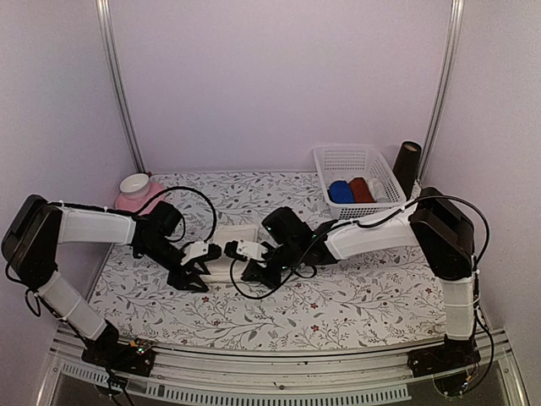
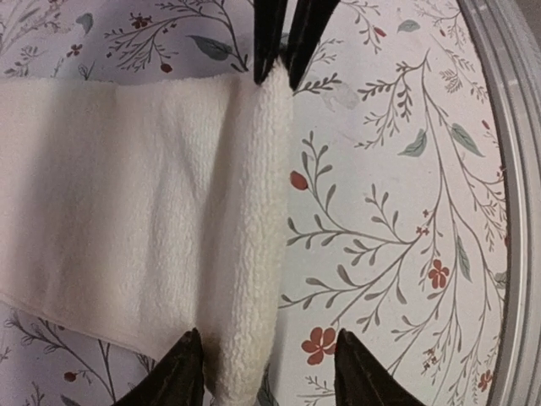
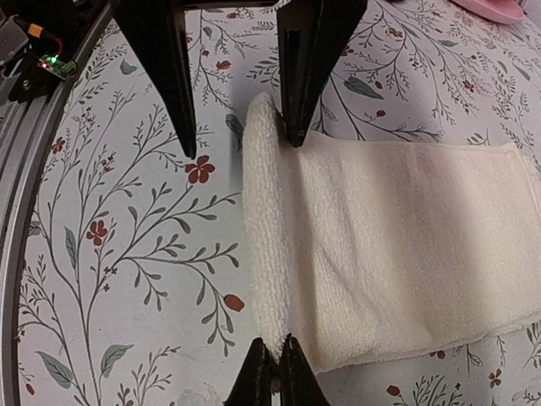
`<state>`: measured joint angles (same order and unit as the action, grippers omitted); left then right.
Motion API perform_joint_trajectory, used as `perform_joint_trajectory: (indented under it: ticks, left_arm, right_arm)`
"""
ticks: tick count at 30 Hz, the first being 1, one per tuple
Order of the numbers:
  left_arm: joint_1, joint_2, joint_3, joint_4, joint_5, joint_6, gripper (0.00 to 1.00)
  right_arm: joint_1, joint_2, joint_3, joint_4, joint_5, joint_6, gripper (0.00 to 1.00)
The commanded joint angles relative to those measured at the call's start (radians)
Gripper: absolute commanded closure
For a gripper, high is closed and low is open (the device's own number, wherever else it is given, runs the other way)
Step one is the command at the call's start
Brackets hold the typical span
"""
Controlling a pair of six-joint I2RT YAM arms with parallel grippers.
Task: Roll the towels
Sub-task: Roll the towel at the center of the board.
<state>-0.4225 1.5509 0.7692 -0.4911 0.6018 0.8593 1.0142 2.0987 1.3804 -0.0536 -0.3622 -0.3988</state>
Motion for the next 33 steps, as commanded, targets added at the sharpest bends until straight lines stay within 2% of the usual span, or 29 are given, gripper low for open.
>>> perform_joint_trajectory:
  ticks: [1, 9, 19, 33]
  left_arm:
    - [0.005, 0.031, -0.004, 0.045, -0.018, -0.03, 0.53]
    - [0.029, 0.044, 0.017, 0.049, 0.02, -0.05, 0.63]
    - [0.048, 0.081, 0.044, 0.042, 0.031, -0.057, 0.96]
    - [0.078, 0.161, 0.106, 0.034, 0.032, -0.094, 0.98]
  right_arm:
    - [-0.016, 0.033, 0.039, -0.051, -0.071, 0.037, 0.98]
    - [-0.022, 0.053, 0.062, -0.081, -0.077, 0.038, 0.98]
    - [-0.041, 0.065, 0.074, -0.084, -0.089, 0.062, 0.97]
    - [-0.067, 0.101, 0.106, -0.106, -0.044, 0.106, 0.97]
